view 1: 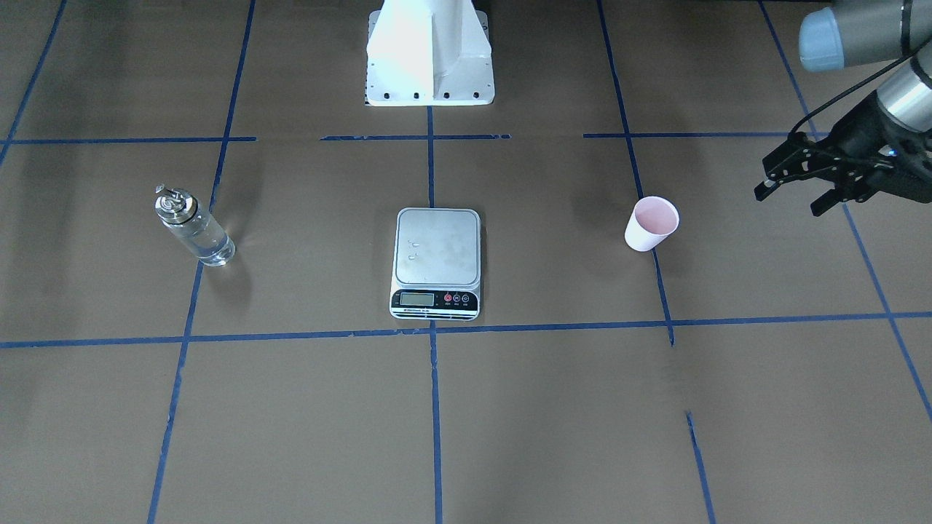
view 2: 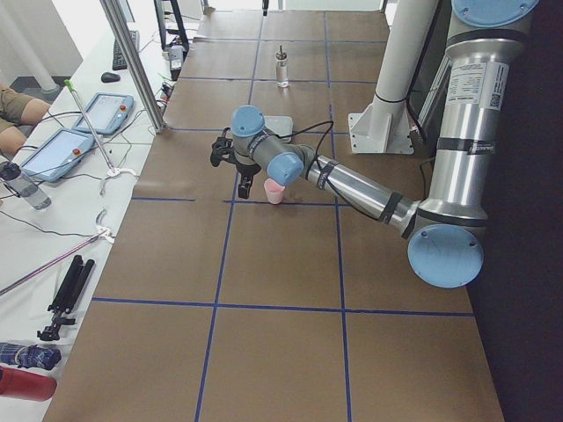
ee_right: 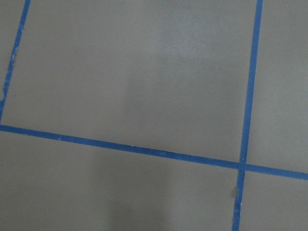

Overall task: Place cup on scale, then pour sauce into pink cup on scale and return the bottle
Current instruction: 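Move the left gripper down to the pink cup and grasp it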

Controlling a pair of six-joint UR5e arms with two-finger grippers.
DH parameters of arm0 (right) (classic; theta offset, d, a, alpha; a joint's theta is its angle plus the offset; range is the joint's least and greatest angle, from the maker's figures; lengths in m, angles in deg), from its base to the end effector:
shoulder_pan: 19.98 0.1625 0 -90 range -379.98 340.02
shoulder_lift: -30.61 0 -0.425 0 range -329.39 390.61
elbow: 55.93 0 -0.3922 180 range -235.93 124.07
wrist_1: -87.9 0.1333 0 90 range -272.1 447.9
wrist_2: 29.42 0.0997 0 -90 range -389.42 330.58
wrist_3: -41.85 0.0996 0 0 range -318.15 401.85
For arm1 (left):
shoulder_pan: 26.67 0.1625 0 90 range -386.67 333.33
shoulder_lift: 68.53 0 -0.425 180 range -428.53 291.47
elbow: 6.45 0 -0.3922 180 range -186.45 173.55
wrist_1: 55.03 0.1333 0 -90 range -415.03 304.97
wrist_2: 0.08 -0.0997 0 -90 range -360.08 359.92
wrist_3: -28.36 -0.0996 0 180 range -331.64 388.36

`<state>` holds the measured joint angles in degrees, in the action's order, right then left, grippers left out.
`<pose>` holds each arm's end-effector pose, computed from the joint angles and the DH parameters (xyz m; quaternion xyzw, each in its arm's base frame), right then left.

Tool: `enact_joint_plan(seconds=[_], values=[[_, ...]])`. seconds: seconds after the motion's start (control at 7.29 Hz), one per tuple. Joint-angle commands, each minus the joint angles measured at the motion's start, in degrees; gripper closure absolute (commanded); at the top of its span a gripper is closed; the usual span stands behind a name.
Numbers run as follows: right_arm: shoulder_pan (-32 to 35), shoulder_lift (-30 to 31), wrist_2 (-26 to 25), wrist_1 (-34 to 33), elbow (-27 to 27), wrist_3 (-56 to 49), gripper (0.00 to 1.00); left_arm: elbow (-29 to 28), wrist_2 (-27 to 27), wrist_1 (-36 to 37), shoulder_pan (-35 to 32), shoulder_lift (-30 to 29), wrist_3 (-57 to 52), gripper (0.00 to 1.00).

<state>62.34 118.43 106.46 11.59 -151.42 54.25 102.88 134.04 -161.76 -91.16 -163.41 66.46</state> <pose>-0.0086 -0.5265 0.5631 0.1013 -0.4069 -0.0349 0.9072 0.1645 -0.4933 0.4138 0.0900 0.4698 0.0354 0.8774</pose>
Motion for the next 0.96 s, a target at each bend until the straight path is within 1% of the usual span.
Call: enact_joint_plan(seconds=[0.0, 0.14, 0.27, 0.55, 0.82], values=[[0.1, 0.0, -0.1, -1.8, -4.2, 0.8, 0.00, 0.1, -6.8, -4.5, 7.5, 0.5, 12.1, 0.00], [0.1, 0.3, -0.2, -1.8, -4.5, 1.1, 0.00, -0.2, -12.3, -4.6, 13.1, 0.8, 17.7, 0.00], [0.1, 0.4, -0.2, -1.7, -4.4, 1.1, 0.00, 0.0, -15.7, -5.9, 15.7, 0.9, 20.8, 0.00], [0.1, 0.3, -0.1, -1.8, -4.6, 1.7, 0.00, -0.7, -16.0, -6.4, 16.9, 0.9, 23.8, 0.00], [0.1, 0.4, 0.3, -1.9, -6.2, 5.6, 0.00, -3.5, -16.1, -7.7, 18.0, 0.8, 24.6, 0.00]])
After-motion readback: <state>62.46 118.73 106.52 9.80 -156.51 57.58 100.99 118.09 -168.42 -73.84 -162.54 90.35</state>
